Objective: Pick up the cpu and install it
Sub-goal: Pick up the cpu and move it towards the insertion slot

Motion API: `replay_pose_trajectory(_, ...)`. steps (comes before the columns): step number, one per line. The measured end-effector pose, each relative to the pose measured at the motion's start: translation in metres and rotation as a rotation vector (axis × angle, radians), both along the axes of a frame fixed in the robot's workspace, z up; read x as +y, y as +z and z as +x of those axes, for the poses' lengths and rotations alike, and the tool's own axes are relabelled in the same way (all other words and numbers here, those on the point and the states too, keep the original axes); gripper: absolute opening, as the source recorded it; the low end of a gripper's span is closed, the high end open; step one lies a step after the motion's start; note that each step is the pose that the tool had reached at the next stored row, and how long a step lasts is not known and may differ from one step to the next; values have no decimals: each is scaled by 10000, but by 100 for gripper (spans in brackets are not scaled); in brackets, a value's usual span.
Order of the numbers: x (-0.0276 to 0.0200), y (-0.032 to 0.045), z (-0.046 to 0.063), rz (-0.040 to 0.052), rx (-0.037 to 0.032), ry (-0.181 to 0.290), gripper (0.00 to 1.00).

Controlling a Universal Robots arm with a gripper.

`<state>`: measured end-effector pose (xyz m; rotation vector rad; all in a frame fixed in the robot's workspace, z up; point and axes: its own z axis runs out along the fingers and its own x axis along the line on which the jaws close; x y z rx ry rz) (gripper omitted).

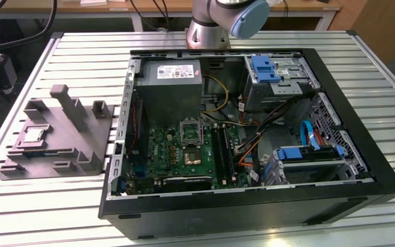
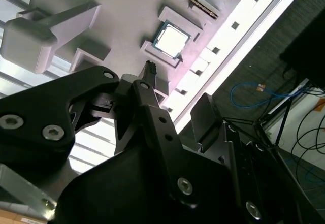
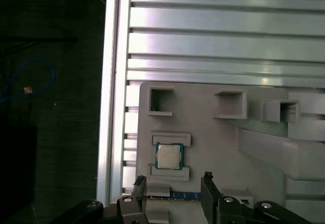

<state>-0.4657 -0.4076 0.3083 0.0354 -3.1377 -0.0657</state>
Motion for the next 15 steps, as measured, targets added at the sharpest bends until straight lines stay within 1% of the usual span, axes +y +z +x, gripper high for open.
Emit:
replay_pose_trajectory(10, 0, -92, 0, 0, 2, -1, 55)
replay_pose_trajectory(15, 0, -101, 0, 0, 2, -1, 55)
